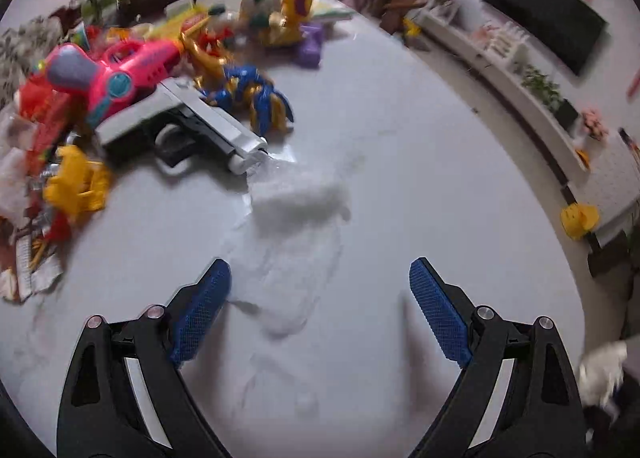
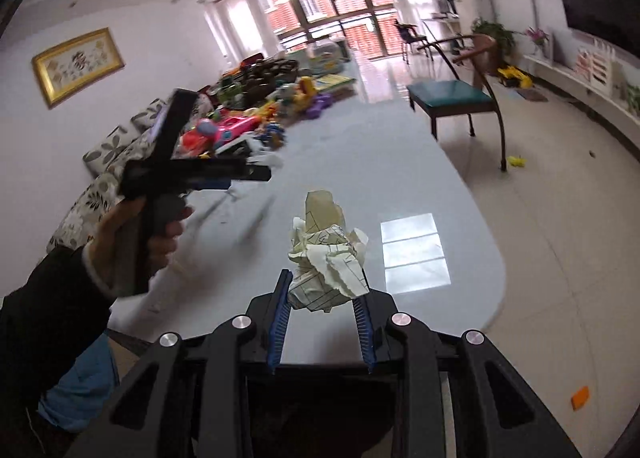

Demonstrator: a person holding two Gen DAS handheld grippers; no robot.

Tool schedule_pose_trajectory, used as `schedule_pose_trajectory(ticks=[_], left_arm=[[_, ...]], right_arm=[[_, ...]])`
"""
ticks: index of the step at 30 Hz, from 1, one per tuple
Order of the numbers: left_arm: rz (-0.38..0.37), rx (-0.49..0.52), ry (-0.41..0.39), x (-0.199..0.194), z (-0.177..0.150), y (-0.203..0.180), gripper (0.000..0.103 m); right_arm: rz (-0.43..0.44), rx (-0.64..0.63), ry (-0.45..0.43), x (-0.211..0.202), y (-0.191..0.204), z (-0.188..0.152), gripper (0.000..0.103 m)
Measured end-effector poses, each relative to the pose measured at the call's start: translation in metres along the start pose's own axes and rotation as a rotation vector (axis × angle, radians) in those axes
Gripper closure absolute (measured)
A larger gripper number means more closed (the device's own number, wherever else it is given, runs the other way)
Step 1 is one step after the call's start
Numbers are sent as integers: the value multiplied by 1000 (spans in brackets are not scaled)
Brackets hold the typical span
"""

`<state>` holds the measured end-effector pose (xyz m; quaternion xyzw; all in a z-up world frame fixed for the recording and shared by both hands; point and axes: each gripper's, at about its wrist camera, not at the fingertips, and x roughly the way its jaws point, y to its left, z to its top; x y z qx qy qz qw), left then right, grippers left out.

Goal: Collect trash
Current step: 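Grasp the crumpled paper with the right gripper while the left grasps a white tissue, then carry the paper and tissue into the trash bag and open both grippers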

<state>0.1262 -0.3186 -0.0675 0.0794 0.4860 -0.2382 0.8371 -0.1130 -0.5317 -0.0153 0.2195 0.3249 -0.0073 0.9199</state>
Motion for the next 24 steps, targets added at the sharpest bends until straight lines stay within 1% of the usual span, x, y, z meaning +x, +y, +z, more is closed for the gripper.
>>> schedule_pose_trajectory(ticks=[1, 2, 3, 4, 5, 6, 7, 9, 10, 12, 13, 15, 16, 17, 18, 19, 21, 22, 23, 24], left_arm=[[9, 4, 1, 4, 5, -1, 15], [16, 4, -7, 3, 5, -2, 20], [20, 7, -20, 0, 4, -2, 41], [14, 21, -28, -3, 2, -2, 72], [-6, 35, -23, -7, -2, -1, 92], [-50, 18, -6, -11, -8, 4, 103], [-75, -9, -26, -17, -11, 11, 103], [-66, 11, -82, -45, -27, 17, 103], [-68, 22, -120, -66, -37, 21, 103], [-108, 42, -182, -106, -61, 26, 103], [-110, 51, -204, -121, -71, 28, 103], [-135, 74, -274, -171, -109, 34, 103], [-135, 85, -305, -193, -132, 36, 103], [-132, 95, -330, -212, -153, 38, 103], [-140, 106, -348, -226, -170, 40, 103], [-139, 124, -367, -241, -195, 41, 103], [-110, 166, -395, -260, -240, 42, 103], [-96, 182, -398, -263, -256, 43, 103], [-76, 197, -386, -268, -281, 45, 103], [-73, 196, -363, -265, -299, 48, 103]], right_arm=[[-1, -1, -1, 2, -3, -1, 73], [2, -2, 3, 3, -4, -1, 73], [13, 2, 9, 6, -5, -1, 73], [21, 3, 11, 9, -5, -2, 73], [30, 0, 15, 12, -4, -2, 73], [35, -4, 15, 14, -2, -2, 73], [42, -10, 13, 16, 1, -2, 73], [76, -20, 14, 19, 11, -2, 73], [100, -29, 15, 20, 17, -3, 73], [150, -66, 20, 19, 36, -4, 73], [178, -83, 24, 18, 45, -5, 73], [233, -115, 32, 15, 63, -7, 73], [262, -136, 41, 12, 74, -11, 73], [290, -155, 50, 10, 85, -15, 73], [335, -178, 62, 5, 99, -21, 73], [370, -199, 74, 2, 109, -27, 73], [430, -263, 108, -4, 134, -45, 73], [450, -297, 130, -5, 145, -55, 73], [464, -327, 160, -4, 155, -66, 72], [473, -346, 187, -3, 166, -77, 72]])
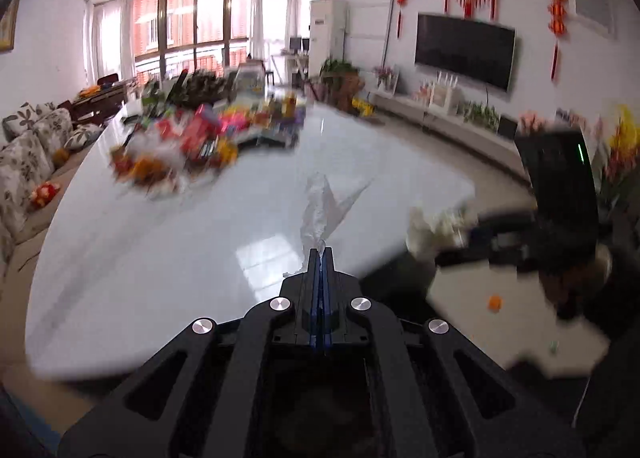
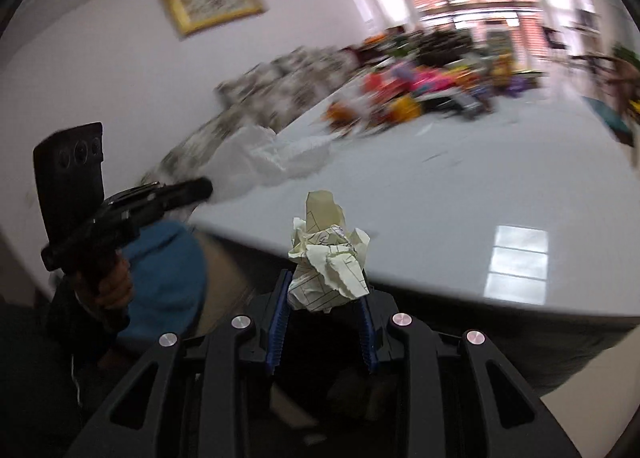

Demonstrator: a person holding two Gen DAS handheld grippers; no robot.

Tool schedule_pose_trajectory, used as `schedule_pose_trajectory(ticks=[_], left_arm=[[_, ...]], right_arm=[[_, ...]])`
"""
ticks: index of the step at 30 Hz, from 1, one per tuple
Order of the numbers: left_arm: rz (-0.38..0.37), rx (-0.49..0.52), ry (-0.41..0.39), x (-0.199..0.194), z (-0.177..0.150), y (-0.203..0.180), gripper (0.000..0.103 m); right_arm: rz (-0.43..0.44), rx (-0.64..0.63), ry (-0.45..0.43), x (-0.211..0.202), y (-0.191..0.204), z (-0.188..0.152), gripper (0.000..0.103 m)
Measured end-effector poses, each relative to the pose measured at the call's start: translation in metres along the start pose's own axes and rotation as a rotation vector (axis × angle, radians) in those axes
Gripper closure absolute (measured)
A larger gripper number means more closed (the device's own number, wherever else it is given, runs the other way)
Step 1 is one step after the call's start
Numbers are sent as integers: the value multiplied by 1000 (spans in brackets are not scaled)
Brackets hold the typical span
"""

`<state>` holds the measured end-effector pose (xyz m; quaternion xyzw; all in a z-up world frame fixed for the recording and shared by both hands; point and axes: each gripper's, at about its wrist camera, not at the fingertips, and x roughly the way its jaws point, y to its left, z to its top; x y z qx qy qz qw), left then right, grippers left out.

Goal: Collect trash
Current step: 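Carry the paper and tissue into the trash bag and open both grippers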

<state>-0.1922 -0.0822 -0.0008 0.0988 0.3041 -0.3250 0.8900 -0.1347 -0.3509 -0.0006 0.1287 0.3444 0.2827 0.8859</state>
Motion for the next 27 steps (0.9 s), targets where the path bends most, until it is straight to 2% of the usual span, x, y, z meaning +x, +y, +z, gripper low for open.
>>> schedule_pose_trajectory(ticks=[3, 4, 8, 10, 13, 15, 16, 17, 18, 19, 23, 27], left_arm=[[14, -42, 106, -2, -57, 6, 103], [25, -66, 165, 4, -79, 10, 103], [31, -123, 315, 38, -139, 27, 103], [41, -143, 378, 60, -161, 38, 103], [14, -200, 472, 105, -192, 57, 103], [-5, -218, 535, 125, -205, 64, 100], [-15, -222, 568, 138, -212, 68, 88], [-10, -220, 588, 145, -216, 71, 76], [0, -217, 612, 152, -221, 73, 42], [16, -210, 619, 155, -224, 76, 25], [13, -218, 630, 159, -226, 83, 24], [4, -232, 608, 151, -219, 90, 24]], right_arm=[[24, -14, 110, 29, 17, -25, 72], [26, -10, 155, 42, 19, -34, 72], [3, -19, 307, 91, 17, -65, 72], [10, 6, 394, 121, 6, -79, 72], [-1, 28, 506, 164, -10, -97, 72], [-54, 4, 576, 191, -19, -111, 67], [-72, -8, 607, 202, -23, -116, 60], [-92, -13, 633, 211, -27, -121, 44], [-113, -15, 640, 216, -30, -125, 43], [-116, -11, 655, 220, -33, -128, 43], [-108, 18, 645, 212, -30, -126, 43], [-72, -2, 567, 164, -23, -111, 43]])
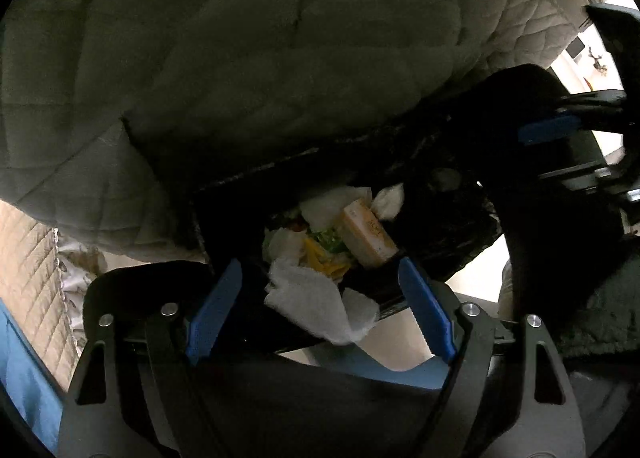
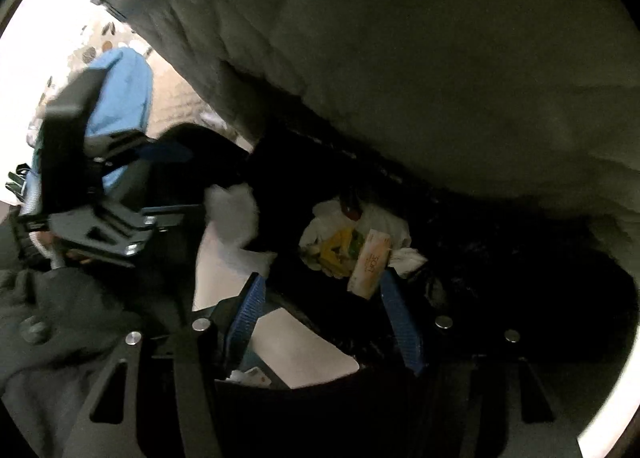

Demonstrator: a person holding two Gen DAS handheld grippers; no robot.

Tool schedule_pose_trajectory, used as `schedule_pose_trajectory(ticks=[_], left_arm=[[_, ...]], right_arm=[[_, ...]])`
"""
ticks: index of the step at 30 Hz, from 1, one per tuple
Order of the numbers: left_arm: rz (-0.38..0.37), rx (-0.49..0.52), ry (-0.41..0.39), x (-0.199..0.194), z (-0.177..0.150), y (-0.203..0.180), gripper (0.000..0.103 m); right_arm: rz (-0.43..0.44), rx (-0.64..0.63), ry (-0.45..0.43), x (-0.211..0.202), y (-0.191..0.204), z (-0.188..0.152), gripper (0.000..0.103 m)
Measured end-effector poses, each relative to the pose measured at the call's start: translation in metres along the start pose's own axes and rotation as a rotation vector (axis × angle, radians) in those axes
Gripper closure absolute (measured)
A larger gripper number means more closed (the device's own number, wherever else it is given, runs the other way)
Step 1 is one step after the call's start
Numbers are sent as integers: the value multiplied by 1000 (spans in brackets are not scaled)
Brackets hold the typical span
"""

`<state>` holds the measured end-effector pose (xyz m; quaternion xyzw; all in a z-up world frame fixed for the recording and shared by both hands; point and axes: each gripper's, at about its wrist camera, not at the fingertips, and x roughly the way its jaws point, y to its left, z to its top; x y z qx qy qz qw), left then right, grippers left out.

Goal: Collect trash
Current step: 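Carry the paper and tissue into the trash bag and open both grippers, then grasp the white toy pistol with the right gripper while the left grasps a yellow plastic piece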

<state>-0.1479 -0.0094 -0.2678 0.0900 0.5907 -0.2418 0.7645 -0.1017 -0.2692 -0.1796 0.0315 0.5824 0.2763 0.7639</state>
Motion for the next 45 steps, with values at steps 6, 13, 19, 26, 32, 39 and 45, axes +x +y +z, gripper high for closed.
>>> schedule_pose_trajectory(ticks=[6, 13, 19, 26, 32, 39, 45], left_arm=[[-29, 4, -68, -31, 6, -4, 24], [-82, 26, -247, -121, 24, -16, 21], [-39, 14, -449, -188, 72, -19, 17], [-19, -46, -473, -197, 99, -11, 17], [-24, -81, -442, -186, 109, -8, 17], [-33, -74, -481, -193, 162, -23, 17], [79, 1, -500, -166, 284, -45, 17]], right_arm=[[32, -114, -240, -122, 25, 17, 43], [-137, -53, -523, -227, -30, 124, 34], [-383, 11, -480, -215, -123, 266, 34], [-396, -90, -272, -155, -174, 359, 35], [-318, -64, -201, -135, -200, 387, 18], [-274, 4, -258, -151, -180, 331, 40], [-140, 124, -419, -193, -178, 231, 40]])
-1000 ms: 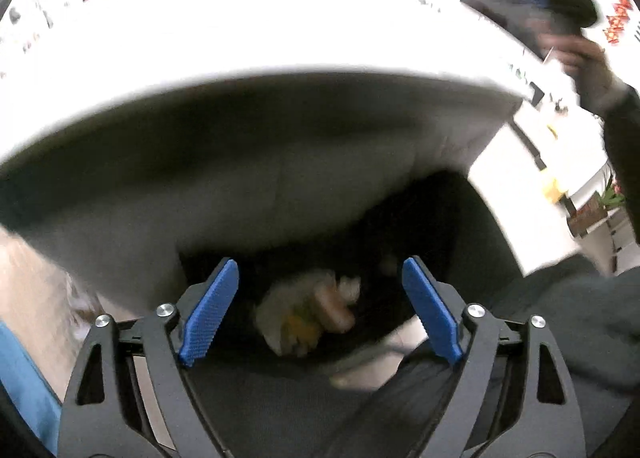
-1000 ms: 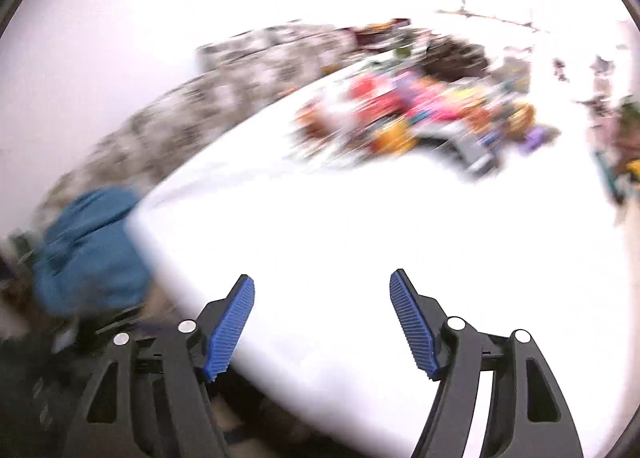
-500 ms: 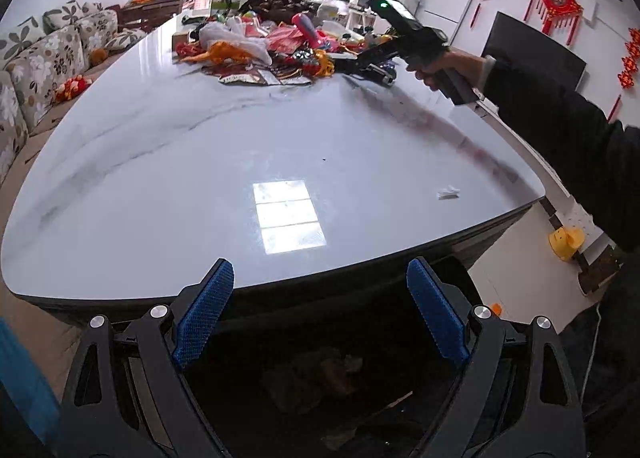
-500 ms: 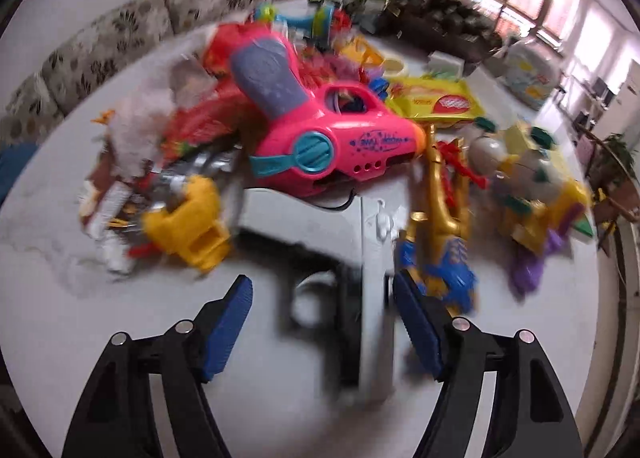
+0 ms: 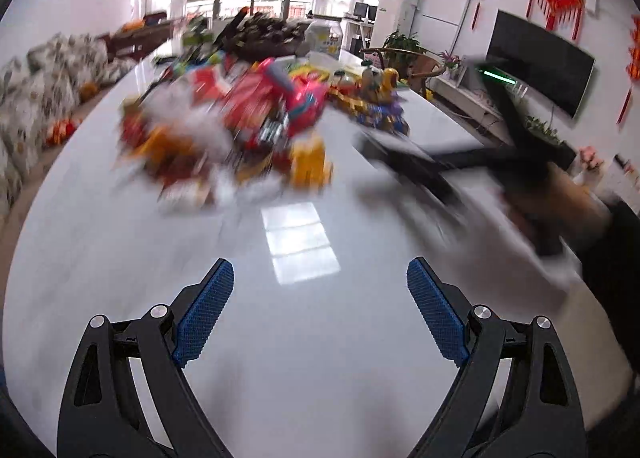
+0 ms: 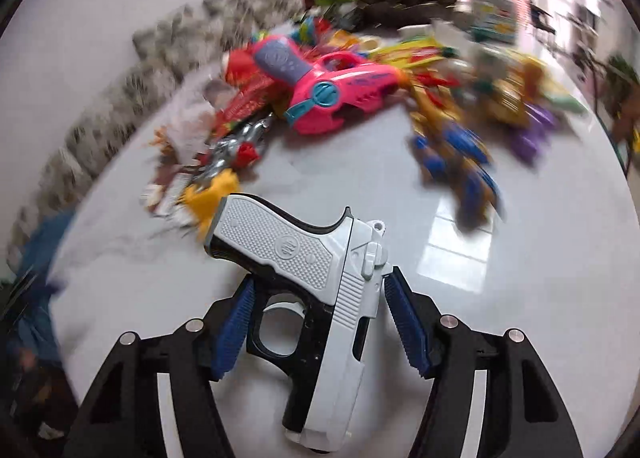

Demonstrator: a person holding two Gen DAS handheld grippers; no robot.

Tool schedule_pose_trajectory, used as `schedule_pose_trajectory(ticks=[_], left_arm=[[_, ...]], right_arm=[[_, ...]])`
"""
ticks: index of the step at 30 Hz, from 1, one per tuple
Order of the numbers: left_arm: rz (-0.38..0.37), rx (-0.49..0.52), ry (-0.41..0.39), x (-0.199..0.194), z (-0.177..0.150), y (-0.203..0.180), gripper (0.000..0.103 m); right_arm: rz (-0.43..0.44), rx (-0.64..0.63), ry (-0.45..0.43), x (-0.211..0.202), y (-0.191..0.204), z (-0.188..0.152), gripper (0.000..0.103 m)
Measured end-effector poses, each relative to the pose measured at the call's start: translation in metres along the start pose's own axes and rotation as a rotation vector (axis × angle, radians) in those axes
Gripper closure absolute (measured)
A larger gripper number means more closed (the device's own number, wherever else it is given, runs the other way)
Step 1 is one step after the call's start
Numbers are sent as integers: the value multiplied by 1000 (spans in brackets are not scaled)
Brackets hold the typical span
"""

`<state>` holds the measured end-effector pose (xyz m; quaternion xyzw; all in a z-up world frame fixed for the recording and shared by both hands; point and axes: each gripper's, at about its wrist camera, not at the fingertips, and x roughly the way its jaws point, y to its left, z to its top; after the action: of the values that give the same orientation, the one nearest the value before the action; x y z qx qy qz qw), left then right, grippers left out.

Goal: Collect trash
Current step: 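Grasp the white toy pistol with the right gripper while the left grasps a yellow plastic piece, then carry the pistol and yellow piece into the trash bag and release both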

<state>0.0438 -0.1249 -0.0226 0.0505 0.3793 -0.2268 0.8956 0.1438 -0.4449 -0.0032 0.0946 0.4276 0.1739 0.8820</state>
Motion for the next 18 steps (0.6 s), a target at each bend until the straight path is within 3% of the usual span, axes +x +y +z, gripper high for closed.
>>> schedule_pose_trajectory(ticks=[2, 5, 11, 12, 13, 15, 18], left_arm=[[52, -5, 23, 38, 27, -7, 17], [22, -44, 52, 77, 53, -15, 17], [149, -177, 86, 126, 73, -10, 17], [168, -186, 97, 131, 72, -9, 28], [185, -181, 111, 135, 68, -10, 45], [186, -155, 105, 127, 65, -14, 60], [154, -134, 83, 101, 52, -18, 60]], right_arm=[[3, 43, -51, -35, -10, -27, 40], [2, 84, -107, -75, -21, -56, 39], [13, 129, -141, -108, -39, -91, 39], [10, 132, -146, -110, -41, -96, 39], [8, 136, -149, -109, -40, -97, 39], [15, 149, -159, -110, -41, -101, 39], [40, 158, -175, -113, -32, -105, 39]])
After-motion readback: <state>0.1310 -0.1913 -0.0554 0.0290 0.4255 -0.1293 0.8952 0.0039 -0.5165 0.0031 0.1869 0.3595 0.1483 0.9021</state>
